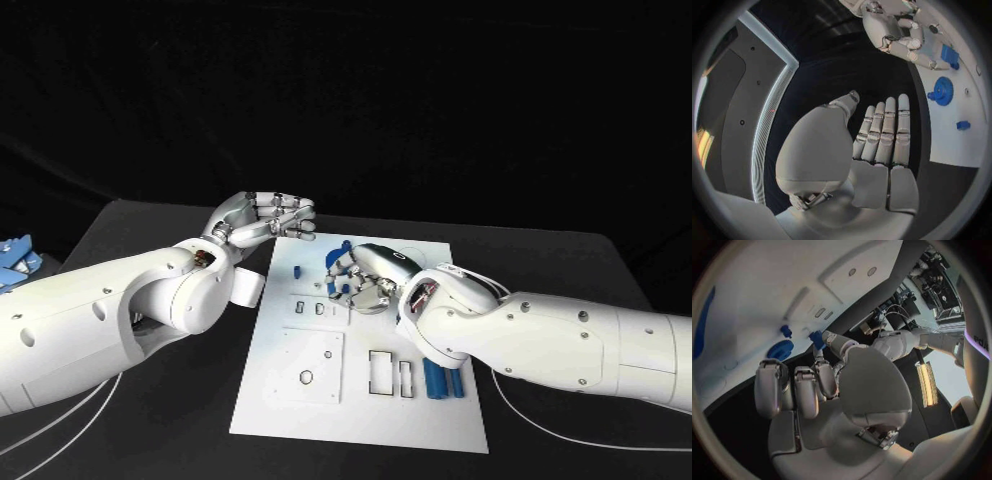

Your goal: Assemble the parts on the task board

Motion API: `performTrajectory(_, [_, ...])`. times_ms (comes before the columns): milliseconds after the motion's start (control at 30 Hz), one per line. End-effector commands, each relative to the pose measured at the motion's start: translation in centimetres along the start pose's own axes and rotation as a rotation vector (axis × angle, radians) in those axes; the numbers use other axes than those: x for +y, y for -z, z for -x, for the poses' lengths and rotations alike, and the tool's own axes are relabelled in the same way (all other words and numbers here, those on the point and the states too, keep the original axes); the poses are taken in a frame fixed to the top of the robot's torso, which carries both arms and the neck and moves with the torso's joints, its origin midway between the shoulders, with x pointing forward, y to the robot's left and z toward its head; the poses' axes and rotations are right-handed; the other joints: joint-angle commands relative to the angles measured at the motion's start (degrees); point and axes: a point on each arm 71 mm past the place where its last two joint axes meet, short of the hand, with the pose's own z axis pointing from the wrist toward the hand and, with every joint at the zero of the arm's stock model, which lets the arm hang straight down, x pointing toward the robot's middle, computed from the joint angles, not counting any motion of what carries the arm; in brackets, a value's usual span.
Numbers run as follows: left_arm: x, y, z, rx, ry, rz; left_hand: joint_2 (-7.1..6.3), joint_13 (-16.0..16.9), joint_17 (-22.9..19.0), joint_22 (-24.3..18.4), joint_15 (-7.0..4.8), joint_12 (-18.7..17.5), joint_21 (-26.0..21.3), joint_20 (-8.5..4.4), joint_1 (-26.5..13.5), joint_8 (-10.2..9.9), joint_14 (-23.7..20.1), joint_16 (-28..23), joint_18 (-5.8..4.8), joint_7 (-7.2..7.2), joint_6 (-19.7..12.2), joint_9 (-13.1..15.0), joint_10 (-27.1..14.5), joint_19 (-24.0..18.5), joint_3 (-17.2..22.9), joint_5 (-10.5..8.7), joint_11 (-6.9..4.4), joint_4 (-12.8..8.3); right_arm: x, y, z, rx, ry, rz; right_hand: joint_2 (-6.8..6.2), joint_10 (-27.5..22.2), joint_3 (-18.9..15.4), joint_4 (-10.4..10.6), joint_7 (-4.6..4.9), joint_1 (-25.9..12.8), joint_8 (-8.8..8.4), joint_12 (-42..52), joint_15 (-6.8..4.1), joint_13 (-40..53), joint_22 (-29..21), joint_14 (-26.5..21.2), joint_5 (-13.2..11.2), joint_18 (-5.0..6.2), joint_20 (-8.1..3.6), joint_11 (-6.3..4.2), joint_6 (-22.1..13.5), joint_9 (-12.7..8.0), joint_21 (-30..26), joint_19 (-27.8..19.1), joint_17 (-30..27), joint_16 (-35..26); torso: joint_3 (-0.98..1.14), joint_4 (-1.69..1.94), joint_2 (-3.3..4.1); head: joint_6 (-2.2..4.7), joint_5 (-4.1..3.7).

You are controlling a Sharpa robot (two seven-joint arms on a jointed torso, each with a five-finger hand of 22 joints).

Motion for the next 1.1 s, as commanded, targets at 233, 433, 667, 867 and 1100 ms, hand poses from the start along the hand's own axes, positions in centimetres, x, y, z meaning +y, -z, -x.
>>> performTrajectory(233, [-0.1,-0.1,-0.3,0.019,0.011,-0.013,-0.01,-0.1,0.1,0.0,-0.01,-0.3,0.3,-0.15,0.1,-0.3,-0.5,0.0,0.48,0.28,0.0,0.1,-0.1,-0.4,-0.1,0.05,0.13,-0.3,0.2,0.0,-1.7,0.048,0.066,0.004,-0.21,-0.2,-0.2,-0.1,-0.20,-1.0,2.02,-0.3,-0.29,1.3,4.7,5.2,0.3,0.09,-0.25,0.03,0.5,2.2,-0.3,0.0,11.0,0.1,0.10,-0.11,-0.02,-0.21,0.34])
performTrajectory(433, [-0.1,-0.1,-0.2,0.019,0.011,-0.011,-0.01,-0.1,0.1,0.0,-0.01,-0.3,0.3,-0.15,0.1,-0.3,-0.5,0.0,0.48,0.28,0.0,0.1,-0.1,-0.4,-0.1,0.05,0.13,-0.3,0.2,0.0,-2.2,0.062,0.072,0.000,-0.40,-0.2,-0.2,-0.1,-0.18,-1.2,2.07,-0.3,-0.26,1.3,4.7,5.2,0.3,0.08,-0.23,0.05,0.5,2.2,-0.2,0.0,11.0,0.0,0.10,-0.10,-0.03,-0.29,0.27])
performTrajectory(667, [-0.1,-0.1,-0.2,0.018,0.011,-0.010,-0.01,-0.1,0.1,0.0,-0.01,-0.3,0.3,-0.15,0.1,-0.3,-0.5,0.0,0.48,0.28,0.0,0.1,-0.1,-0.4,-0.1,0.05,0.13,-0.3,-0.1,0.1,-2.5,0.078,0.078,-0.015,-0.54,0.0,-0.3,-0.1,-0.16,-1.3,2.13,-0.2,-0.24,1.5,4.7,5.2,0.2,0.08,-0.20,0.07,0.5,2.3,-0.3,0.0,10.9,0.0,0.07,-0.07,-0.03,-0.42,0.31])
performTrajectory(867, [-0.1,-0.1,-0.2,0.018,0.010,-0.010,-0.01,-0.1,0.1,0.0,-0.01,-0.3,0.3,-0.15,0.1,-0.3,-0.5,0.0,0.48,0.28,0.0,0.1,-0.1,-0.4,-0.1,0.05,0.13,-0.3,-0.2,0.1,-2.7,0.085,0.079,-0.023,-0.85,0.0,-0.5,0.0,-0.14,-1.7,2.23,-0.2,-0.22,1.5,4.7,5.2,0.1,0.08,-0.17,0.09,0.4,2.3,-0.3,0.0,10.9,0.0,0.06,-0.05,-0.07,-0.51,0.22])
performTrajectory(1100, [-0.1,-0.1,-0.2,0.017,0.010,-0.009,-0.01,-0.1,0.1,0.0,-0.01,-0.3,0.3,-0.15,0.1,-0.3,-0.5,0.0,0.48,0.28,0.0,0.1,-0.1,-0.4,-0.1,0.05,0.13,-0.3,-0.3,0.1,-2.7,0.084,0.082,-0.030,-1.26,0.0,-0.9,0.3,-0.08,-2.6,2.32,-0.2,-0.16,1.4,4.8,5.2,-0.1,0.08,-0.12,0.15,0.2,2.4,-0.3,0.0,10.9,0.0,0.05,-0.02,-0.06,-0.53,0.15])
